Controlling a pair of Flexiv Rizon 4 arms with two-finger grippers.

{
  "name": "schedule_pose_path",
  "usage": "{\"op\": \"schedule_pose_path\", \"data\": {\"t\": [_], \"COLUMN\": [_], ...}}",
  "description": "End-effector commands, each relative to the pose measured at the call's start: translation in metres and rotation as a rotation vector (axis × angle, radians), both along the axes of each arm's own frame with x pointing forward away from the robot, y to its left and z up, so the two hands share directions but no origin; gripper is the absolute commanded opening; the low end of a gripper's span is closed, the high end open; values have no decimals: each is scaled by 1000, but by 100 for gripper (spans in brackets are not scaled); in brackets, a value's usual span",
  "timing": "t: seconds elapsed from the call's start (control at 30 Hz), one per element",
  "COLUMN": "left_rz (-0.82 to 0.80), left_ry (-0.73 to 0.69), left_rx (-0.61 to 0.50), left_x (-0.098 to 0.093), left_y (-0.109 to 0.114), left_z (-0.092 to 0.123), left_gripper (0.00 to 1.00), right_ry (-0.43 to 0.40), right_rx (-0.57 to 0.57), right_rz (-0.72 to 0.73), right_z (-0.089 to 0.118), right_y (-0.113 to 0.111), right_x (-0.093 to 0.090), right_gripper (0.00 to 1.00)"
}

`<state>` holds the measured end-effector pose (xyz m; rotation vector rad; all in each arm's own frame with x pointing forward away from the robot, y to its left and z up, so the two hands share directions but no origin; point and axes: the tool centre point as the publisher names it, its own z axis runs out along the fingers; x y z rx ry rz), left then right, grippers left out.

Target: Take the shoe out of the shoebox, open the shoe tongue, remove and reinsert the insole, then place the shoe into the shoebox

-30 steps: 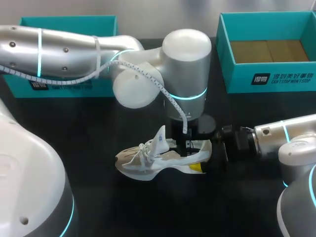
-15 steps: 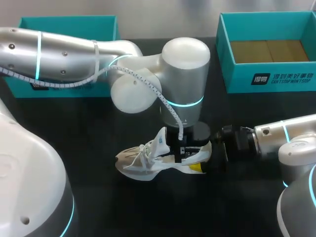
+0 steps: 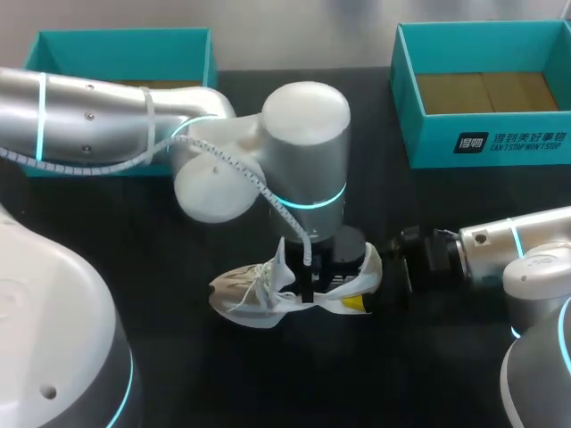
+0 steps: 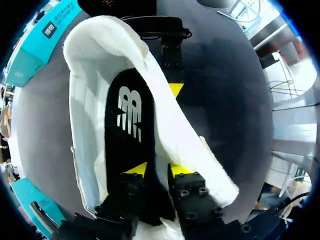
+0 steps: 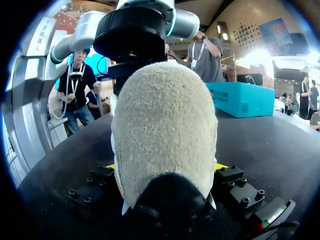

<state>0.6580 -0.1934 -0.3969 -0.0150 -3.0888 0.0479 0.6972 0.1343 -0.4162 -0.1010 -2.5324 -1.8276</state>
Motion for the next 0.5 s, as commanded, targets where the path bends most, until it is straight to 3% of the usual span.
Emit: {"op": "schedule_pose_path", "data": {"t": [0.03,0.33,0.5], "left_rz": [-7,-33,-53], "left_ry": [-36,-135,-160], "left_rx": [-22,-57,-52], "left_x": [-6,10,18], "left_y": [5,-2,-3], "left_z": [-9,-14,-22], "left_gripper": [46,42,45], "right_ry": [2,2,2], "right_rx": [-4,-4,-4], "right_rz": [-2,-2,-2], "right_z": [-1,-1,-1], "right_y": [-1,-1,-1], "right_x": [2,2,2], "right_gripper": [0,0,0]}}
